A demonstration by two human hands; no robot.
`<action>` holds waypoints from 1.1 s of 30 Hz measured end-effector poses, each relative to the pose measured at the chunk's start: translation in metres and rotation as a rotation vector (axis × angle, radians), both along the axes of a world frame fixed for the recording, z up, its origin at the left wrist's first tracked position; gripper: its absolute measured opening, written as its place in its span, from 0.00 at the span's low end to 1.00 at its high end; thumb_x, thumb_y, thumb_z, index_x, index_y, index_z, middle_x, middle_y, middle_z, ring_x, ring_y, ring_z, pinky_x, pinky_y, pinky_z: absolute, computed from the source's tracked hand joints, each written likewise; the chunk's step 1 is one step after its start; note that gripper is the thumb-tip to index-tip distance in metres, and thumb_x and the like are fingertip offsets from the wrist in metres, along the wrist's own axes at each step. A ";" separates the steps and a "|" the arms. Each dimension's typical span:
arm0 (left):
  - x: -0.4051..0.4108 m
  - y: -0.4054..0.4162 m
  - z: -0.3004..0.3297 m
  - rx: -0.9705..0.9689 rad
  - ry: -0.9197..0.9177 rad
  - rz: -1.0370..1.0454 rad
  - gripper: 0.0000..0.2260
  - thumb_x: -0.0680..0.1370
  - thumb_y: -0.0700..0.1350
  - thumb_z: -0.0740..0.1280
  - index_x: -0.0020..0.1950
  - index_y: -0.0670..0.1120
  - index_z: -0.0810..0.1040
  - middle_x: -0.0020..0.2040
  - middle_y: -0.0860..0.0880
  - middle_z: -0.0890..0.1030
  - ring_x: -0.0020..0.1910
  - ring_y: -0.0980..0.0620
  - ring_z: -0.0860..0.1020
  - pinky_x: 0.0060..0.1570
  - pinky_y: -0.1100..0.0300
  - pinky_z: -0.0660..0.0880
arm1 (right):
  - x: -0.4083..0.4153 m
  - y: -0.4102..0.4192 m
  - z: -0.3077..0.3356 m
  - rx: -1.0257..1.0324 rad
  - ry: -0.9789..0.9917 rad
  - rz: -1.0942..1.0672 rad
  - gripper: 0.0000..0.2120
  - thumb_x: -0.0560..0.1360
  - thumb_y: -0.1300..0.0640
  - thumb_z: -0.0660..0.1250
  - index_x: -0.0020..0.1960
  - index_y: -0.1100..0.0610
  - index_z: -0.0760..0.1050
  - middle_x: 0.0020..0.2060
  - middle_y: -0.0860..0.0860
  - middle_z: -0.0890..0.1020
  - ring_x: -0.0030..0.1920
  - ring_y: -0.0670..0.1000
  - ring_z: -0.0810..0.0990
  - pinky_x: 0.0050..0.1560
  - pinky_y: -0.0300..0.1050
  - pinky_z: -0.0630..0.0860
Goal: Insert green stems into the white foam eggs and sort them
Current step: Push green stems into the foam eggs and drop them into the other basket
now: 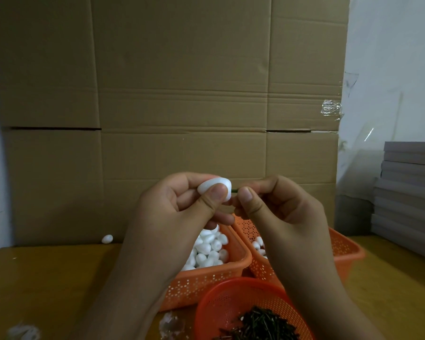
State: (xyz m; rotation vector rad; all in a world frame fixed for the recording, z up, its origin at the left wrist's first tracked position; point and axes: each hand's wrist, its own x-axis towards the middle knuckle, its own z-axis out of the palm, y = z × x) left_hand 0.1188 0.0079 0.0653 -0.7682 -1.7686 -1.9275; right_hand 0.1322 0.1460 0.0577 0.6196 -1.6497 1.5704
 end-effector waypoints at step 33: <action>-0.001 -0.004 -0.002 -0.445 0.335 0.485 0.06 0.71 0.58 0.66 0.48 0.66 0.75 0.40 0.67 0.79 0.42 0.63 0.78 0.32 0.70 0.70 | -0.004 0.022 0.009 -0.165 -0.382 0.461 0.16 0.68 0.54 0.67 0.55 0.56 0.82 0.47 0.57 0.86 0.47 0.52 0.85 0.48 0.39 0.81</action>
